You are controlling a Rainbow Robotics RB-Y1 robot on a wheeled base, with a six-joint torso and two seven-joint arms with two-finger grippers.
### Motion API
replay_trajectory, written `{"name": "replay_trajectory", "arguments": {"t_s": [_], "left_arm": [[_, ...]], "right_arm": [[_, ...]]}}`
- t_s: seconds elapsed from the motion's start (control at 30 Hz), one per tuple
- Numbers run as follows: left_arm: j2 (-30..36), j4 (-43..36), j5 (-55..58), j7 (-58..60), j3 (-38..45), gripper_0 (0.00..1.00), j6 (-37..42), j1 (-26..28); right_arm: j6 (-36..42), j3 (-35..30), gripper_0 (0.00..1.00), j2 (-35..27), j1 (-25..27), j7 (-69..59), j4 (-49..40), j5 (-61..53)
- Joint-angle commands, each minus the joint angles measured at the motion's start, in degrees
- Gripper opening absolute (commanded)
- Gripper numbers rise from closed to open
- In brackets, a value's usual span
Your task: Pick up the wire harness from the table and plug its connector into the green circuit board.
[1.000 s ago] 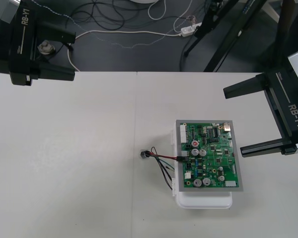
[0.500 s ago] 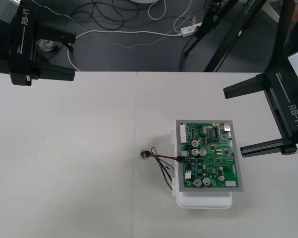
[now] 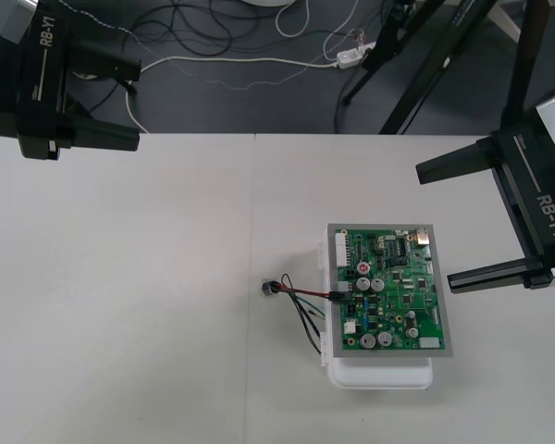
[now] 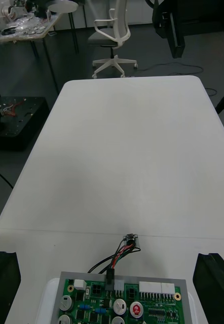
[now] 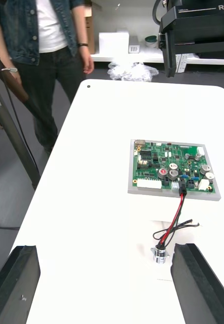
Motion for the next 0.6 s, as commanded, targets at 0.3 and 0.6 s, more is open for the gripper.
{"name": "replay_trajectory", "arguments": {"t_s": [0.3, 0.6], "left_arm": [[-0.5, -1.0, 0.3, 3.6, -0.5, 0.76, -1.2, -2.3], [-0.5, -1.0, 0.3, 3.6, -0.5, 0.76, -1.2, -2.3]], "right_arm": [[-0.3, -1.7, 1.00, -2.0, 0.6, 2.9, -1.2, 0.3], [-0.3, -1.7, 1.00, -2.0, 0.6, 2.9, -1.2, 0.3]]}}
